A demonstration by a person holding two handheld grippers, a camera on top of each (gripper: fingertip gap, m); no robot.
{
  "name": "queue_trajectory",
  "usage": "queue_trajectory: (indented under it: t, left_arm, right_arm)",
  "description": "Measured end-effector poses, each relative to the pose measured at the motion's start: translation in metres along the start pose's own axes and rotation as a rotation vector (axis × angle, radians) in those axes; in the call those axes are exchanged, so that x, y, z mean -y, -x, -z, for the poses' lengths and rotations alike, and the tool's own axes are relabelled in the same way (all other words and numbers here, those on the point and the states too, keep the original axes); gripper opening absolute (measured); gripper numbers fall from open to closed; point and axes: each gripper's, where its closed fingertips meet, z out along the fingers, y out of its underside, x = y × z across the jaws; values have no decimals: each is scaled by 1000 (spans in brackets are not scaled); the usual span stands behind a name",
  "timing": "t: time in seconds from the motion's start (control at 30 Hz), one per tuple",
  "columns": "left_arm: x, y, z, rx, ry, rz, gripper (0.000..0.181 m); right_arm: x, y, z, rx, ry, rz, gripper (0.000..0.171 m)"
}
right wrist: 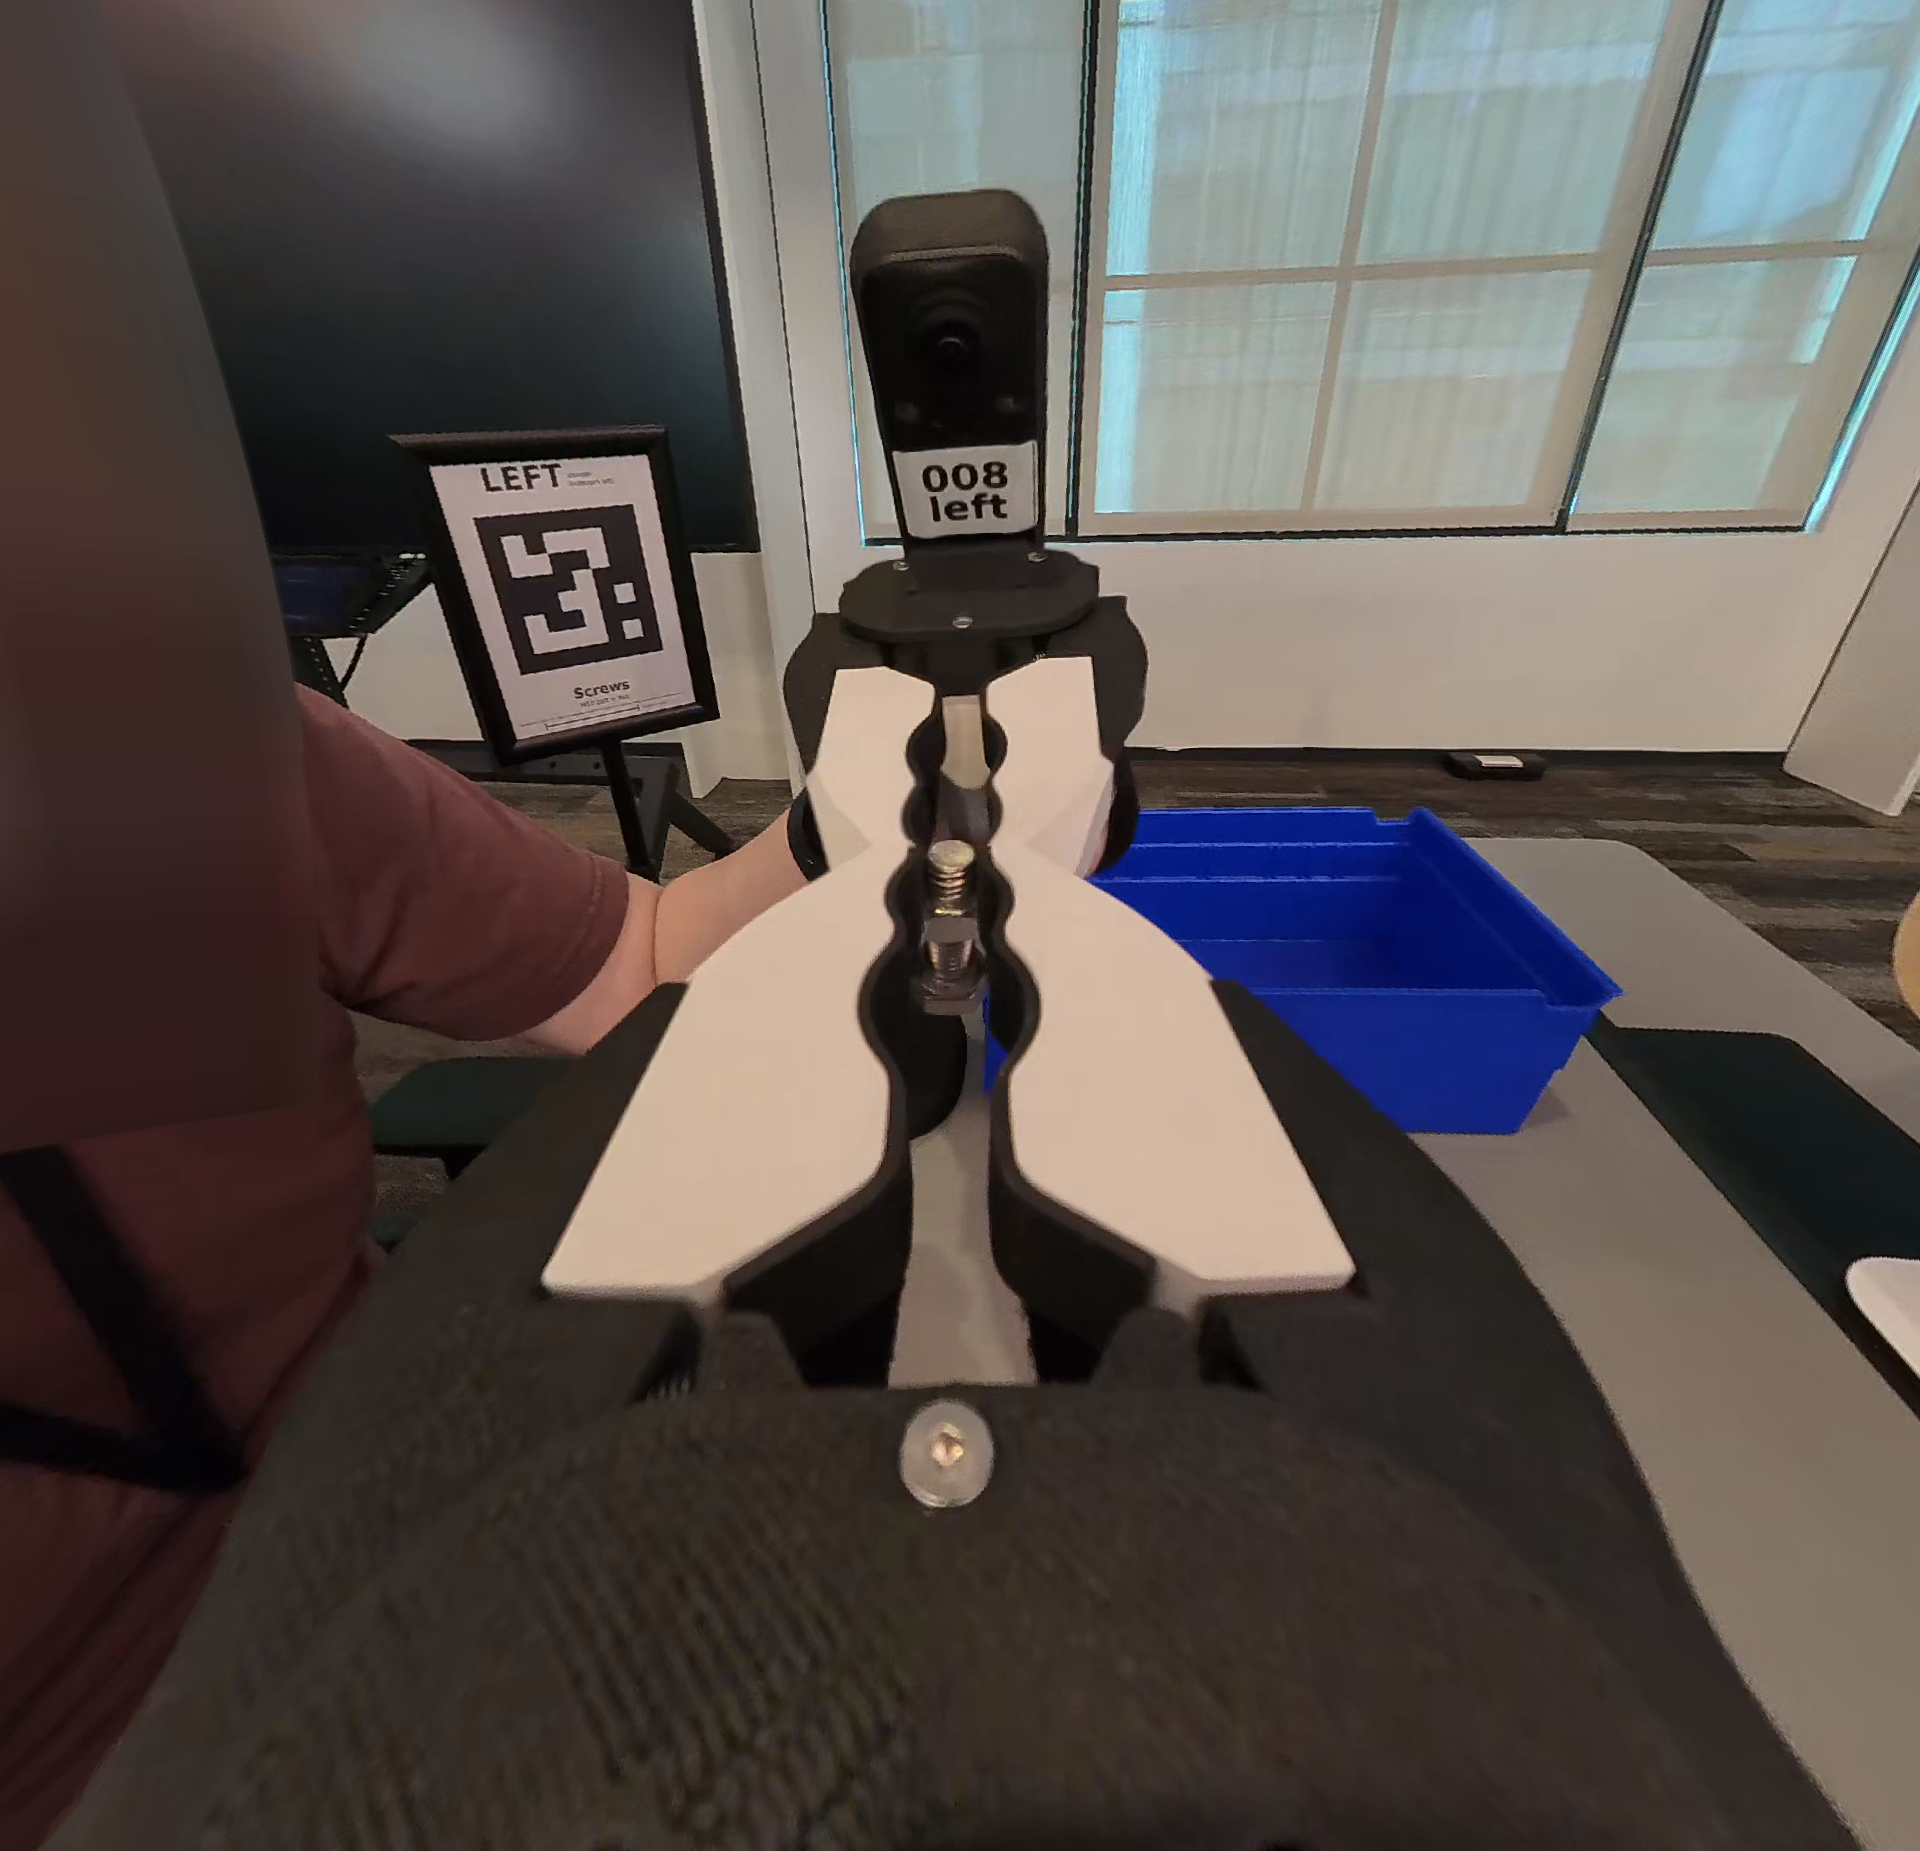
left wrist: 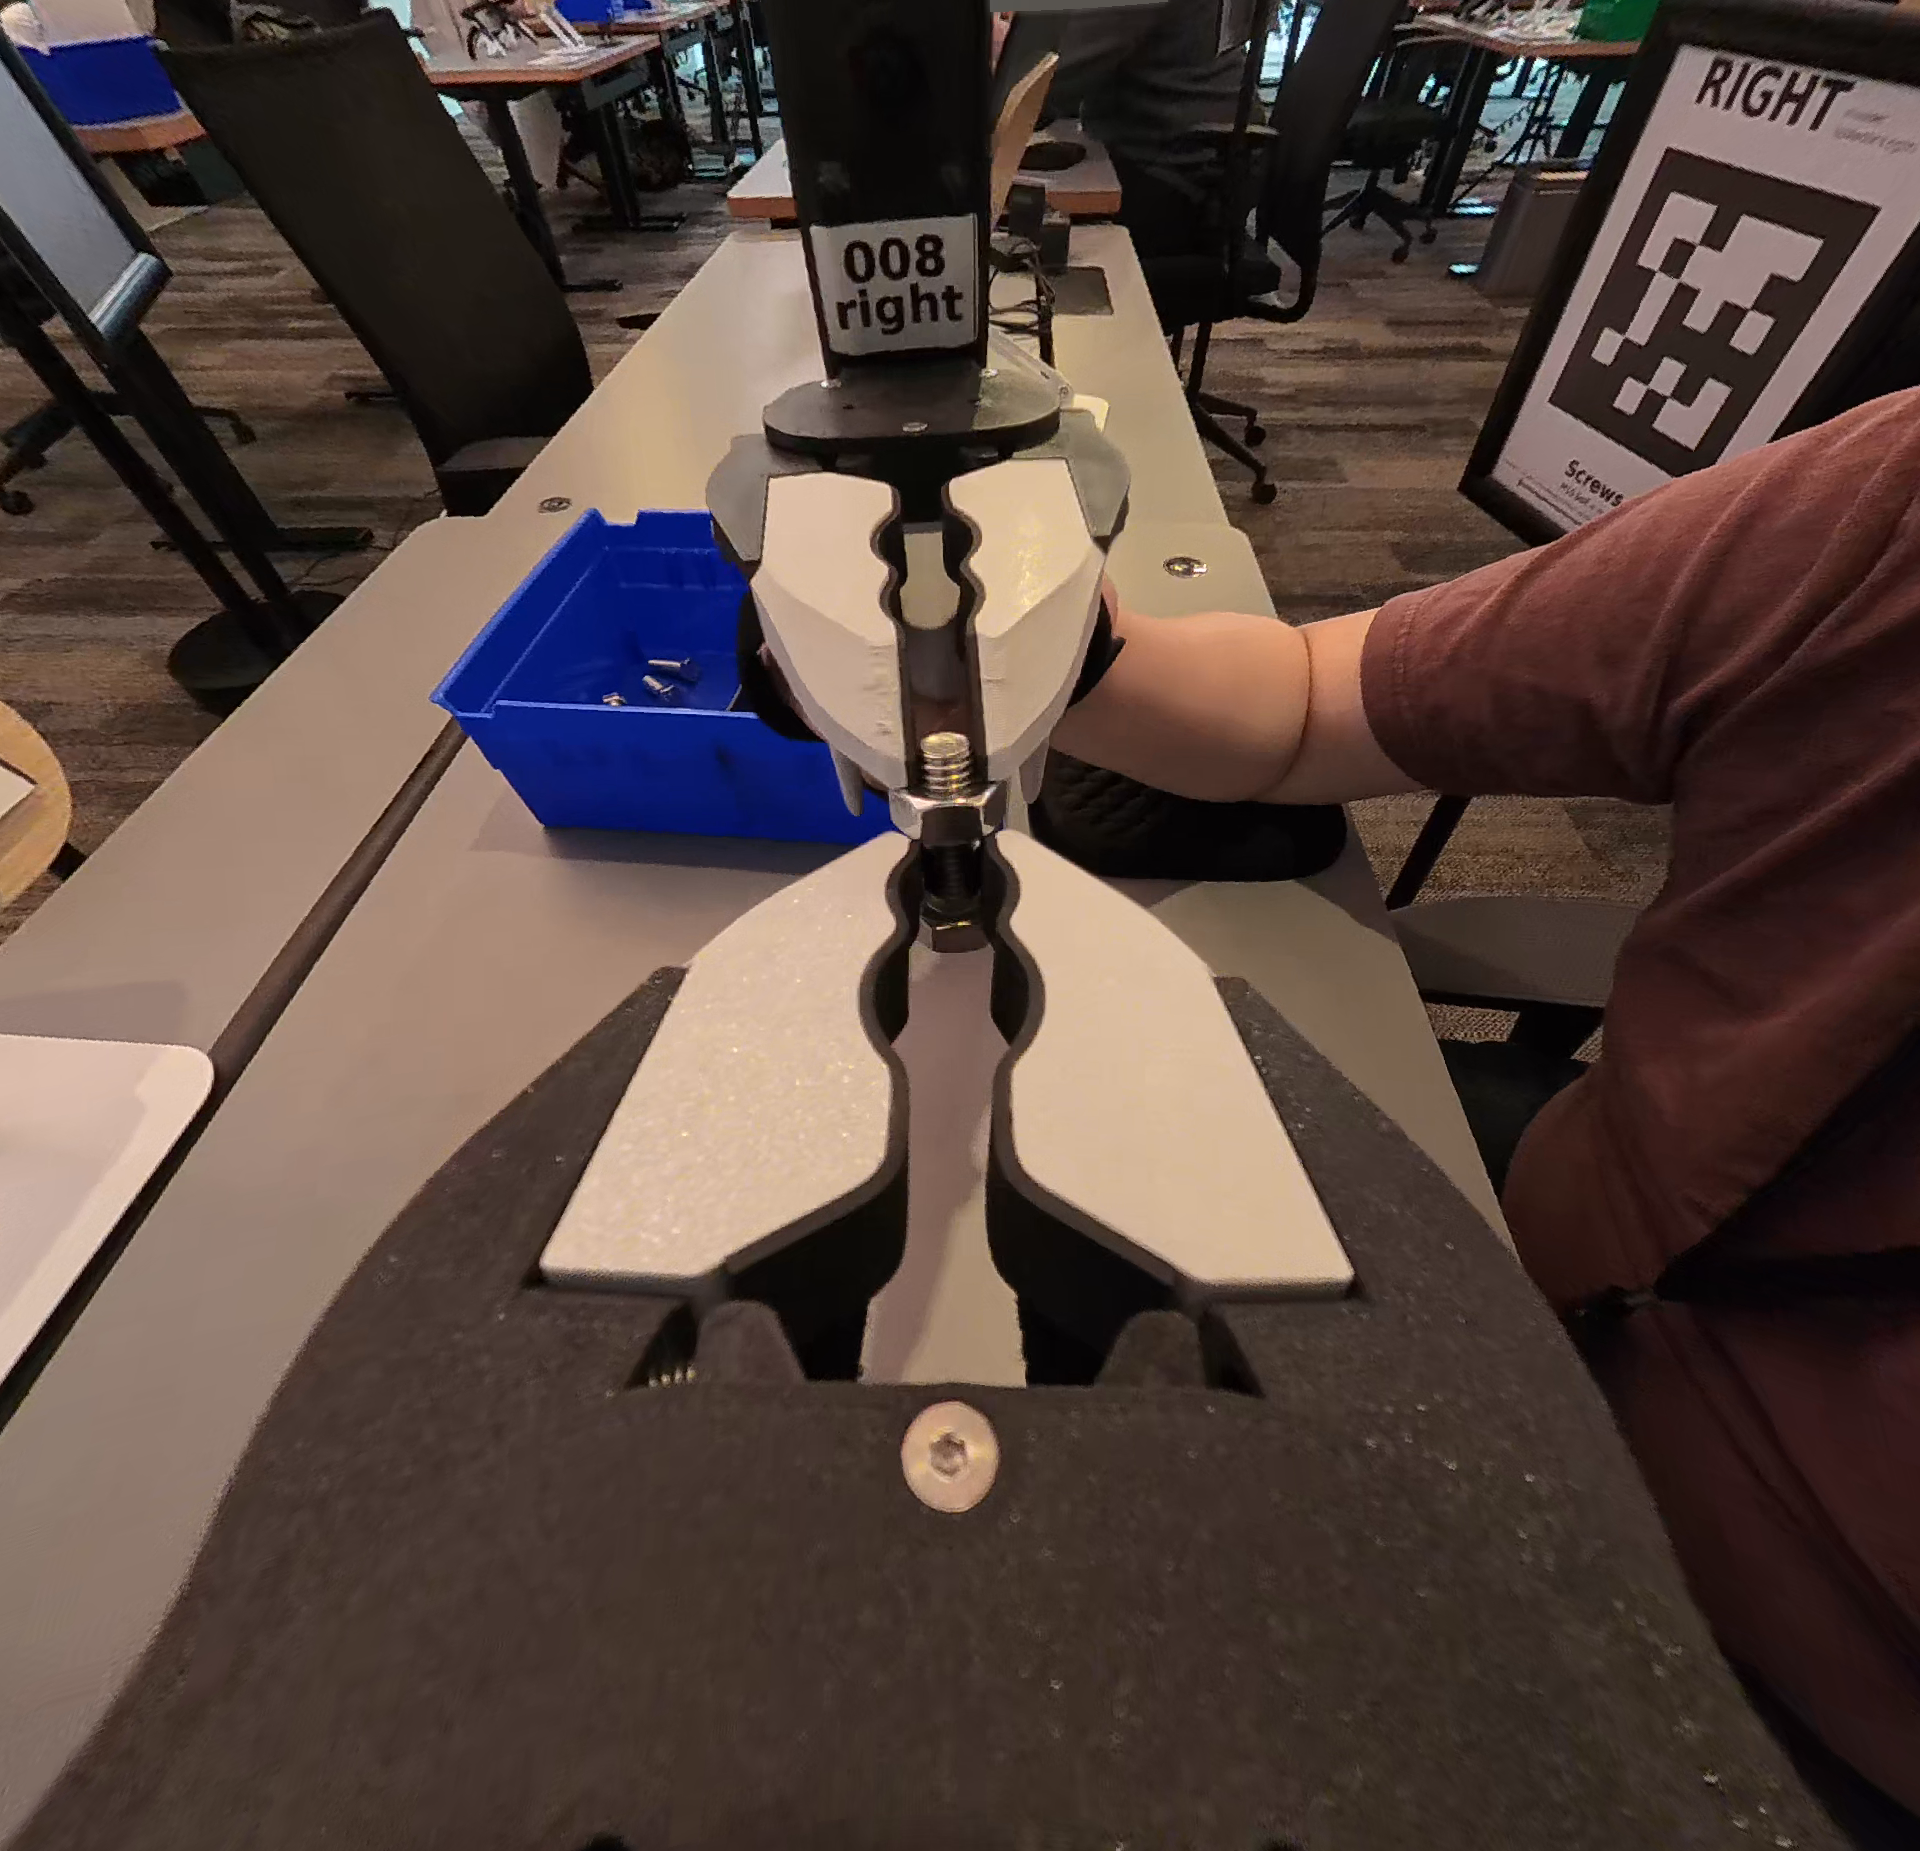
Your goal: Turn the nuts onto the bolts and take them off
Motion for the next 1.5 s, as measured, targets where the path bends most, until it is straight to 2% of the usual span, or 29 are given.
queue_trajectory:
  t: [0.13,0.17,0.23,0.33,0.5,0.7,1.43,1.5]
  left_arm:
    - [-4,9,-2,43,3,20,42]
    - [-6,9,-4,40,9,30,45]
    - [-7,8,-9,28,9,44,44]
    - [-8,3,-16,3,2,40,34]
    - [-11,0,-27,-2,13,23,35]
    - [-4,12,-31,123,-48,-54,22]
    - [-7,16,-32,154,-18,-59,15]
    - [-9,17,-32,158,-3,-47,14]
  right_arm:
    - [1,-3,3,-15,1,11,9]
    - [2,-3,5,-20,-2,20,9]
    - [3,-3,6,-22,3,29,9]
    - [4,-3,8,-24,-1,37,9]
    - [6,-2,8,-3,-19,13,9]
    - [3,-2,5,-37,5,53,9]
    - [7,-8,12,-28,-25,25,9]
    - [7,-7,11,-23,-25,20,15]
